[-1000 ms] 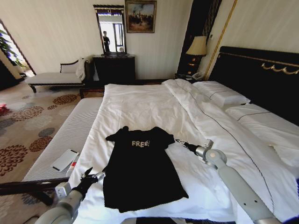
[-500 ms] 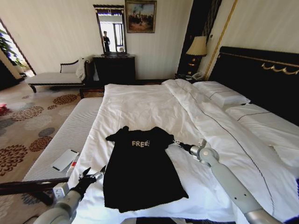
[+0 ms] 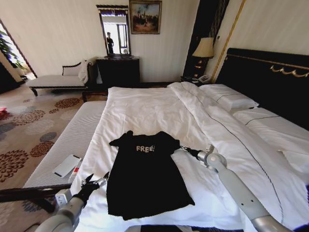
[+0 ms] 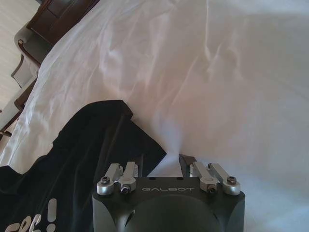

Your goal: Fold the clothes on the bed.

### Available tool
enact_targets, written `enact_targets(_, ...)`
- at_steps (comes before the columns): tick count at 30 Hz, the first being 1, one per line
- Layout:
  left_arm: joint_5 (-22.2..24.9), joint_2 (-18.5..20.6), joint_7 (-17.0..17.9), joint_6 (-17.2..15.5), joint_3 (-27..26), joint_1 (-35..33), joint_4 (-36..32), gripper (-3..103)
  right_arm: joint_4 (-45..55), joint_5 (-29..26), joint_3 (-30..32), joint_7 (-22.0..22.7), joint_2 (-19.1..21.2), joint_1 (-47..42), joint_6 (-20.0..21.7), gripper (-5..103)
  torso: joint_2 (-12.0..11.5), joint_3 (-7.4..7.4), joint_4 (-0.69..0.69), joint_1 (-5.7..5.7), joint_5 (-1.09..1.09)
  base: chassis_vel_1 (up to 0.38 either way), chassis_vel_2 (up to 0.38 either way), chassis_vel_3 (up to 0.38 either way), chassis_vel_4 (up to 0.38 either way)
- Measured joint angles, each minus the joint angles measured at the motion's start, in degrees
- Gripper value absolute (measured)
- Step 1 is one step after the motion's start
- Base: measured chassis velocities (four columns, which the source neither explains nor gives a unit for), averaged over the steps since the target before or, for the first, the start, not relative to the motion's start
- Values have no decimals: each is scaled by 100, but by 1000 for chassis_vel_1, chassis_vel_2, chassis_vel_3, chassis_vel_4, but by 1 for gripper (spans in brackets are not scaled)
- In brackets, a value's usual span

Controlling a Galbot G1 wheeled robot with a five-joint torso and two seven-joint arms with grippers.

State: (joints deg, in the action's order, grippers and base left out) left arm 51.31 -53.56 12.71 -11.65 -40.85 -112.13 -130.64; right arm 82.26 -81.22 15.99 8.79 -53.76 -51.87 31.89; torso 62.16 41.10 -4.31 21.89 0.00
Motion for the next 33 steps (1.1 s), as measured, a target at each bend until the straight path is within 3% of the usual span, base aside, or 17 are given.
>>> enact_targets(23, 33, 19, 4, 15, -49, 23, 43, 100, -110, 132, -316, 5, -98, 224, -15, 38, 0, 0, 0, 0, 0, 0, 0, 0, 0)
enact_targets(26, 23, 6, 1, 22, -58, -2, 58, 100, -153, 134, -357, -9, -98, 300, -39, 35, 0, 0, 1, 0, 0, 0, 0, 0, 0)
enact_targets(28, 23, 5, 1, 22, -72, -4, 58, 100, -161, 138, -377, -10, -98, 321, -48, 25, 0, 0, 2, 0, -1, 0, 0, 0, 0)
enact_targets(30, 24, 4, 1, 23, -77, -3, 57, 100, -161, 145, -385, -13, -98, 323, -53, 25, 0, 0, 1, 0, -1, 0, 0, 0, 0)
enact_targets(33, 34, 5, 1, 25, -86, 13, 66, 100, -151, 180, -396, -30, -100, 312, -80, 9, 0, 0, 1, 0, -1, 0, 0, 0, 0)
